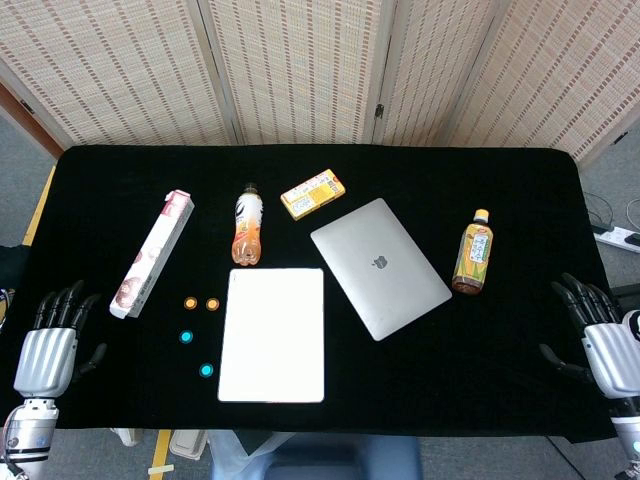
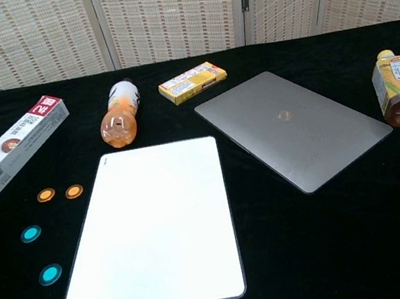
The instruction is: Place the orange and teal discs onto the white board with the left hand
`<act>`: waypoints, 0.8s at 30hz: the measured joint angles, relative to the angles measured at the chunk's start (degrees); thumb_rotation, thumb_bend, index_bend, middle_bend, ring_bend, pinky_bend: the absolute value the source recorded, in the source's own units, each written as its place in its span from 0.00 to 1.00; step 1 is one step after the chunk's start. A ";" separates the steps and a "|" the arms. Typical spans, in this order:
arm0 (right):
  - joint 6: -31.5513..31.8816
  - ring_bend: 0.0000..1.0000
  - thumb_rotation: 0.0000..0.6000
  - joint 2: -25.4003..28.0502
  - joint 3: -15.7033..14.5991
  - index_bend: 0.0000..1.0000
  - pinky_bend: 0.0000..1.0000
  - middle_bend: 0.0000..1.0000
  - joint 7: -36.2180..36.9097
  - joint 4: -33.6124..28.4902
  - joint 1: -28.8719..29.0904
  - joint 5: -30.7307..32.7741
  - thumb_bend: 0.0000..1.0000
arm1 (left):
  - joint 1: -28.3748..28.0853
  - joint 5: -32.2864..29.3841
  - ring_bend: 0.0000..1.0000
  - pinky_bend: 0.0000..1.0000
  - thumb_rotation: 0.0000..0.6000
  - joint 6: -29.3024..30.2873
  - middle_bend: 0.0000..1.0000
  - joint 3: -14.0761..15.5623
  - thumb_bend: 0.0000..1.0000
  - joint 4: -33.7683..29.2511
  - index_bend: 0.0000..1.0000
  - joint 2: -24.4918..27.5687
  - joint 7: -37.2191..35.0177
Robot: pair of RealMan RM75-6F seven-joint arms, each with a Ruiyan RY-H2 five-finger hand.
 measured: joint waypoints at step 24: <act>2.28 0.00 1.00 -0.34 0.53 0.00 0.00 0.00 -3.18 0.13 -0.91 1.93 0.32 | -14.08 7.25 0.00 0.00 1.00 -15.64 0.06 -5.01 0.36 8.55 0.40 -5.03 -3.11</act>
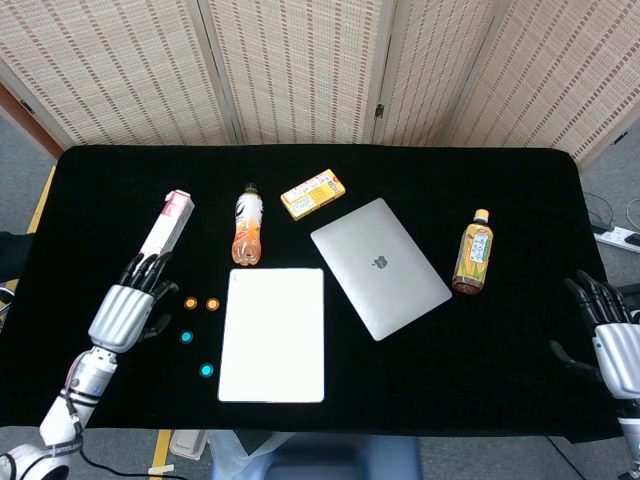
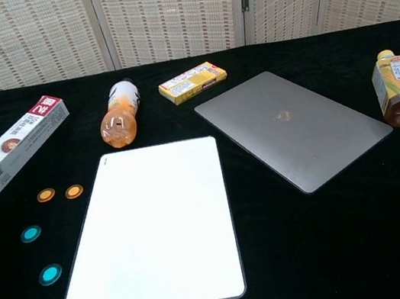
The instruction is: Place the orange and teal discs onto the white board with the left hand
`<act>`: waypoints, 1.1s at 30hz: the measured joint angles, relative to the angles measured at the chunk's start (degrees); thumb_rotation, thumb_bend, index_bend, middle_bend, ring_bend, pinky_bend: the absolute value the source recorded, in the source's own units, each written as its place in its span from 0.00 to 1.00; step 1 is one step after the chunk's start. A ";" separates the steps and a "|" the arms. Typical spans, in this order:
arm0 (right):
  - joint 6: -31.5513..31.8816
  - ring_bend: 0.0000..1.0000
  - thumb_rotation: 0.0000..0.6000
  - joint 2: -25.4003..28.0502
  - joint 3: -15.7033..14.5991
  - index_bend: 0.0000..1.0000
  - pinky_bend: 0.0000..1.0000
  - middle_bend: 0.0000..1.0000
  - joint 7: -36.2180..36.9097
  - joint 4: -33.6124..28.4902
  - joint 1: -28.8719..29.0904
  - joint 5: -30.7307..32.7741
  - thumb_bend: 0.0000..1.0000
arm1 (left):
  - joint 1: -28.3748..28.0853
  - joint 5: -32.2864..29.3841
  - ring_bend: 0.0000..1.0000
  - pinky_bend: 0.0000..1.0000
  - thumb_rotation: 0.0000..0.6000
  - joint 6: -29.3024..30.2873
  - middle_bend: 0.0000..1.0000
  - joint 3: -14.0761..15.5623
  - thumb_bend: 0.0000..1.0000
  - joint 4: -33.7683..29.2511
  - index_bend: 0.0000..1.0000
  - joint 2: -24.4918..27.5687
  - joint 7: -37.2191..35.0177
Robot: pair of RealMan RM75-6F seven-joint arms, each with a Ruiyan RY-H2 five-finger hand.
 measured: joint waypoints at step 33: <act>0.79 0.00 1.00 0.03 0.00 0.00 0.00 0.00 -0.78 -0.22 -0.95 0.68 0.32 | -9.13 -12.41 0.00 0.00 1.00 -18.55 0.05 0.00 0.36 19.34 0.40 -13.28 3.11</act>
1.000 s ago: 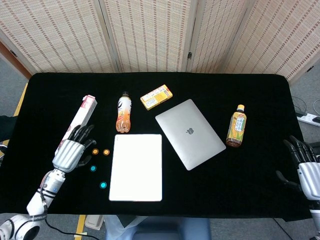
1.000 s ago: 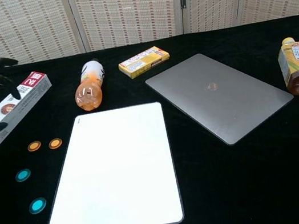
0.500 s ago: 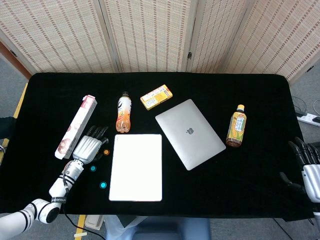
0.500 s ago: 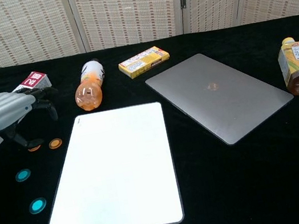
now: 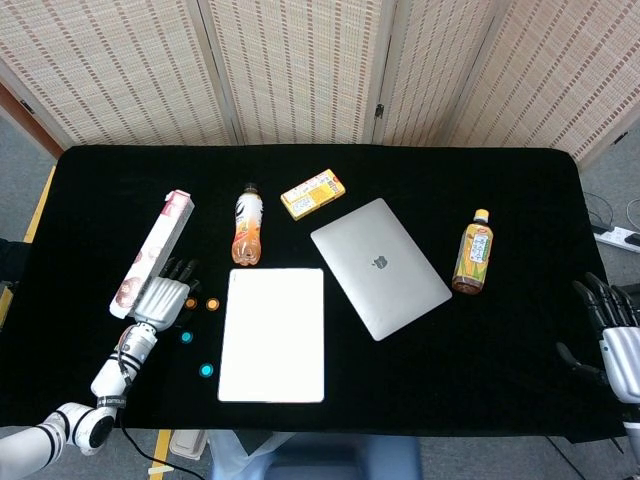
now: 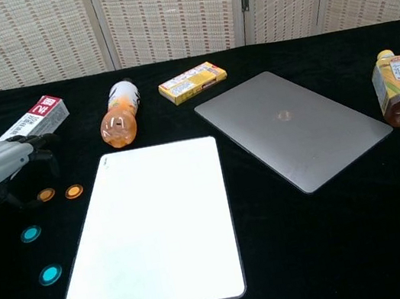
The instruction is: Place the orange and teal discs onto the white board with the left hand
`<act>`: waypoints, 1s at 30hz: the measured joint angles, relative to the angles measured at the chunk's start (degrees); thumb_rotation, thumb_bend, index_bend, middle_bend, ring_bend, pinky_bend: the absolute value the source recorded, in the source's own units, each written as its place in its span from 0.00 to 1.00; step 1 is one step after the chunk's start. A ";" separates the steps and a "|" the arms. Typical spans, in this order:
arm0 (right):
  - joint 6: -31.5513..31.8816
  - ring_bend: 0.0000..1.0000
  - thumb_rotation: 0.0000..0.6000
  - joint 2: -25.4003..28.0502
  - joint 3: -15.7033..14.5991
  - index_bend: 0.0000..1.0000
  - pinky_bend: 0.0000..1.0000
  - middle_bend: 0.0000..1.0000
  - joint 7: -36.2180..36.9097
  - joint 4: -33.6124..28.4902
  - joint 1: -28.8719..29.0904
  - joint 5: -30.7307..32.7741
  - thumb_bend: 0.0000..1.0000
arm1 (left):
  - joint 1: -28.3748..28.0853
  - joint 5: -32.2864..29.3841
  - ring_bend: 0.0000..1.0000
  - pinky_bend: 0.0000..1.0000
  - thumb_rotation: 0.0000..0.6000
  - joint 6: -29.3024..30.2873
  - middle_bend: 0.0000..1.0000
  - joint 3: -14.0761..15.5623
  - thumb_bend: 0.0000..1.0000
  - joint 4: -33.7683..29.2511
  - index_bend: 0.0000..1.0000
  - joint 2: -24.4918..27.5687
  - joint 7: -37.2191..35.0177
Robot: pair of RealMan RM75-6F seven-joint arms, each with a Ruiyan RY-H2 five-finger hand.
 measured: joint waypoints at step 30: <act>0.61 0.00 1.00 0.33 -0.04 0.00 0.00 0.00 -0.56 -0.88 -0.71 0.21 0.32 | -1.04 -1.64 0.00 0.00 1.00 -2.92 0.05 0.44 0.39 6.58 0.51 -3.20 -3.42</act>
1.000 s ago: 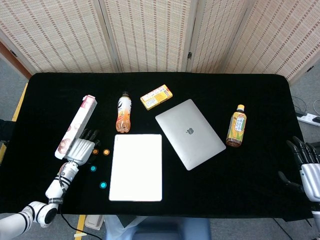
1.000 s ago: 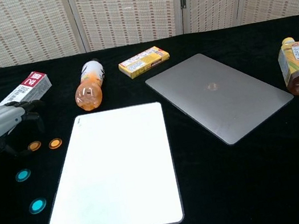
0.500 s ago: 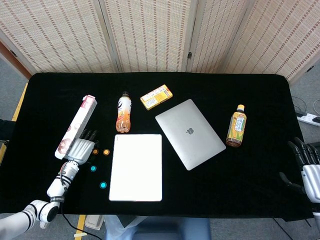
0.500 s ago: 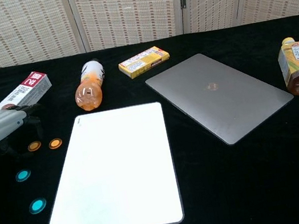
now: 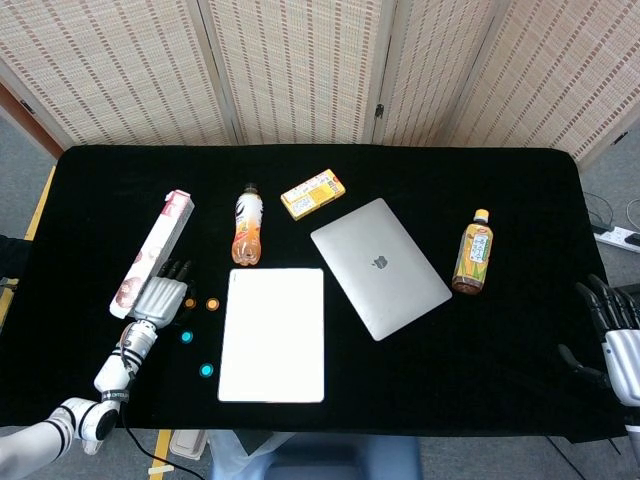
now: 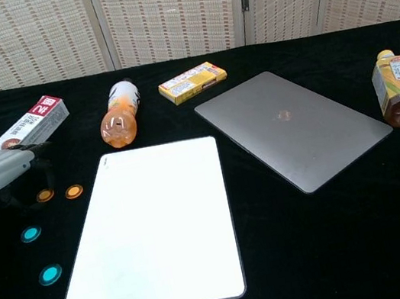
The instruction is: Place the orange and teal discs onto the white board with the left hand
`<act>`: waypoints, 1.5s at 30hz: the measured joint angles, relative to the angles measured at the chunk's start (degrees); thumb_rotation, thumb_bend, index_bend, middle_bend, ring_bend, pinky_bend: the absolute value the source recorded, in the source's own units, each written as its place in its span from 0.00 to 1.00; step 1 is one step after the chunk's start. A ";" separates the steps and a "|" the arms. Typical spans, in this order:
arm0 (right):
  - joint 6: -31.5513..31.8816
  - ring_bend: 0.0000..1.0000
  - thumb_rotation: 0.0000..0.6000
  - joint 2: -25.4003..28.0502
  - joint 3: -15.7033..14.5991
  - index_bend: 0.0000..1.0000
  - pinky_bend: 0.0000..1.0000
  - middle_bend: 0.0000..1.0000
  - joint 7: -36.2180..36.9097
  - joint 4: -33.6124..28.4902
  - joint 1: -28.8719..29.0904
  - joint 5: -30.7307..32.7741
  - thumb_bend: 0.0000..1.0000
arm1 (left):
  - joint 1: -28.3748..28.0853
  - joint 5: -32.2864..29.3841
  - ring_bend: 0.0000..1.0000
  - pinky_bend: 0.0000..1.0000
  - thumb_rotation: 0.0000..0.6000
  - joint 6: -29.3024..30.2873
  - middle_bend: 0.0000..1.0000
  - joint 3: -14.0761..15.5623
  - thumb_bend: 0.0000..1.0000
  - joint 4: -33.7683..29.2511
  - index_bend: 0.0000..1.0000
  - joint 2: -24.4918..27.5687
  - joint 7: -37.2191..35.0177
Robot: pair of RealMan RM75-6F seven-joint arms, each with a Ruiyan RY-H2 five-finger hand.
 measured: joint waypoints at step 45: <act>0.07 0.00 1.00 -0.99 0.23 0.00 0.00 0.00 3.06 3.20 -0.61 0.59 0.32 | -5.08 -0.05 0.00 0.00 1.00 1.46 0.05 -1.43 0.41 -14.52 0.40 0.74 7.23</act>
